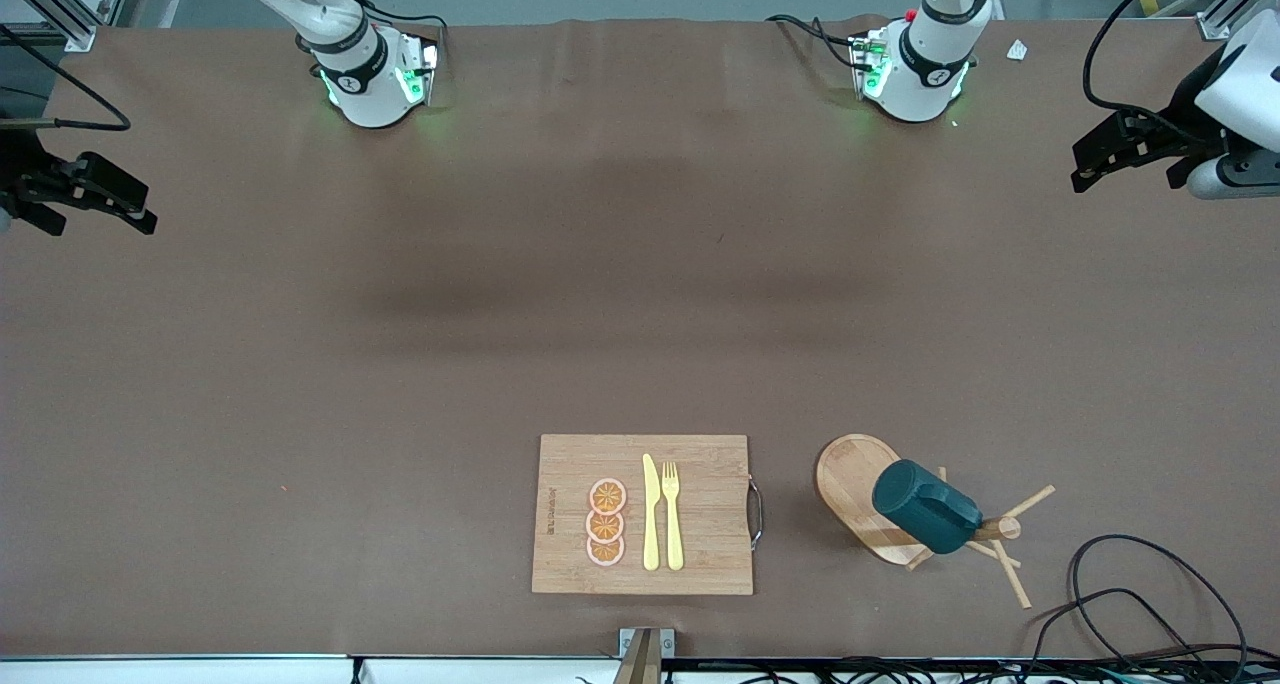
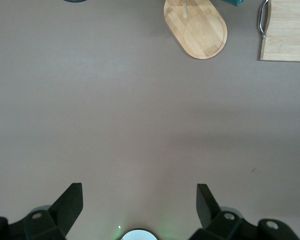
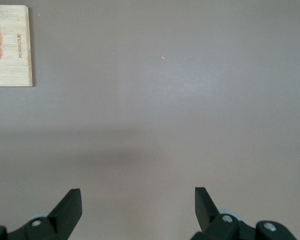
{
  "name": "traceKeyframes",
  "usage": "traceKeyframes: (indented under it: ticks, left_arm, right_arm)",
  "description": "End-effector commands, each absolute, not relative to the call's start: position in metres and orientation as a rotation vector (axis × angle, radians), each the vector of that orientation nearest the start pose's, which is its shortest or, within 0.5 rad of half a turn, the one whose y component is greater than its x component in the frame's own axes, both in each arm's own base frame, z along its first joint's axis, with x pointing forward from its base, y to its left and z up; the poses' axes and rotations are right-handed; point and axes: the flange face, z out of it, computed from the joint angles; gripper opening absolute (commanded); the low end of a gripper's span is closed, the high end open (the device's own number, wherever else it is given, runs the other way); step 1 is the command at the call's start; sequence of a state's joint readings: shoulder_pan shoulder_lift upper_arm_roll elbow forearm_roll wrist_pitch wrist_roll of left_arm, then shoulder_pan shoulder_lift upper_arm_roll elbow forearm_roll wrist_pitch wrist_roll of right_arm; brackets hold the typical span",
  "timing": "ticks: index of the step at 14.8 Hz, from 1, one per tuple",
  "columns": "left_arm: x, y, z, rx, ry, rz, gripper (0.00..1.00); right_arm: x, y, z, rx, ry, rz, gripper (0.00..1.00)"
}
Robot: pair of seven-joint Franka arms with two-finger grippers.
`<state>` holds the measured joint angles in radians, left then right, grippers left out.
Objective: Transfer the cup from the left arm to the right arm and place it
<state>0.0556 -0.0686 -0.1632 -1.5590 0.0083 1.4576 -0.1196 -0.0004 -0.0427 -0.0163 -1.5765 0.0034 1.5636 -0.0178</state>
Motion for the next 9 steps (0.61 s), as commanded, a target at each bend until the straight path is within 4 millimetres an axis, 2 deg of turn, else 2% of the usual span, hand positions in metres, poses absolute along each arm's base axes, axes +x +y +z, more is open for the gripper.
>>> traceKeyframes:
  ticks: [1, 4, 6, 9]
  left_arm:
    - [0.521, -0.058, 0.662, -3.120, -0.007, 0.038, 1.00]
    - [0.527, -0.059, 0.661, -3.129, -0.015, 0.035, 1.00]
    - [0.554, -0.064, 0.640, -3.201, -0.051, 0.078, 1.00]
    - [0.596, -0.071, 0.617, -3.295, -0.432, -0.010, 1.00]
  right_arm:
    - [0.536, -0.013, 0.650, -3.135, -0.005, -0.051, 1.00]
    - [0.535, -0.015, 0.649, -3.135, -0.007, -0.046, 1.00]
    - [0.531, -0.018, 0.647, -3.133, -0.060, 0.004, 1.00]
    - [0.525, -0.018, 0.646, -3.129, -0.078, 0.081, 1.00]
